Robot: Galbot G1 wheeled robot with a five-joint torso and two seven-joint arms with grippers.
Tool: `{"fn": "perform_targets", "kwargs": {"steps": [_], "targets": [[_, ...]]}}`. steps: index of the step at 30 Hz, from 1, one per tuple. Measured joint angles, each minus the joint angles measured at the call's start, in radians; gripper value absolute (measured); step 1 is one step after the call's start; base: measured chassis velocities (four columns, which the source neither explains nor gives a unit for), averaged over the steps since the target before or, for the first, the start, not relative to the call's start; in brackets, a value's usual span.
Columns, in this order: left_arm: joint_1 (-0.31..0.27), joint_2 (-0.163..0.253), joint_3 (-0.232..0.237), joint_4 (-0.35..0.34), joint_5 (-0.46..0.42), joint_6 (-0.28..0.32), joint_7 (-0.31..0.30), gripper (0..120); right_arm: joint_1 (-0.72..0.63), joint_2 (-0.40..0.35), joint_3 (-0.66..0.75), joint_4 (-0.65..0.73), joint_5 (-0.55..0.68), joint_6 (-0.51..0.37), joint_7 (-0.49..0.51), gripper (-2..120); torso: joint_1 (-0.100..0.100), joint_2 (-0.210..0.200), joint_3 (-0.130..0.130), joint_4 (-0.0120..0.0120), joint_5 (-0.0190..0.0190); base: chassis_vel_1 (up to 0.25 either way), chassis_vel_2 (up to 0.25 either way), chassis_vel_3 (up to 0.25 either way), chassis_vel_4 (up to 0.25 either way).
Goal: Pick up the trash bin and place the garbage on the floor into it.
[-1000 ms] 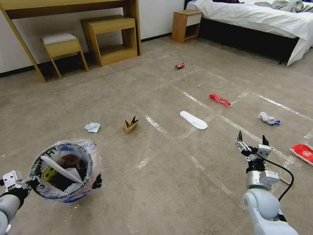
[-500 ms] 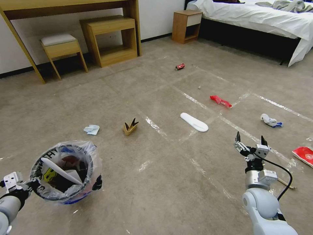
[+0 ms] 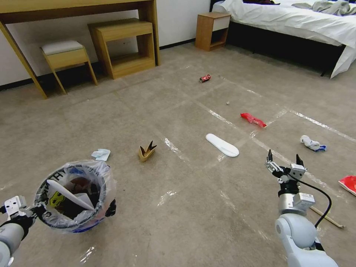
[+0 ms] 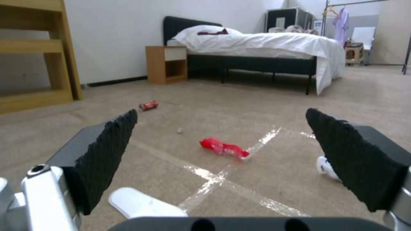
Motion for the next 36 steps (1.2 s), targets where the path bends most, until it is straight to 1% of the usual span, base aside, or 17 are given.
{"fn": "perform_targets", "kwargs": {"steps": [16, 36], "targets": [[0.007, 0.000, -0.006, -0.006, -0.001, 0.000, -0.002, 1, 0.015, -0.001, -0.010, -0.020, -0.001, 0.000, -0.004, 100, 0.000, 0.000, 0.000, -0.0001, 0.0000, -0.087, 0.096, 0.093, -0.091], [0.002, 0.005, -0.006, 0.012, -0.002, 0.000, -0.004, 1, 0.026, 0.000, -0.022, -0.034, -0.008, -0.005, -0.005, 100, 0.000, 0.000, 0.000, -0.0001, 0.0000, -0.089, 0.084, 0.088, -0.088]]}}
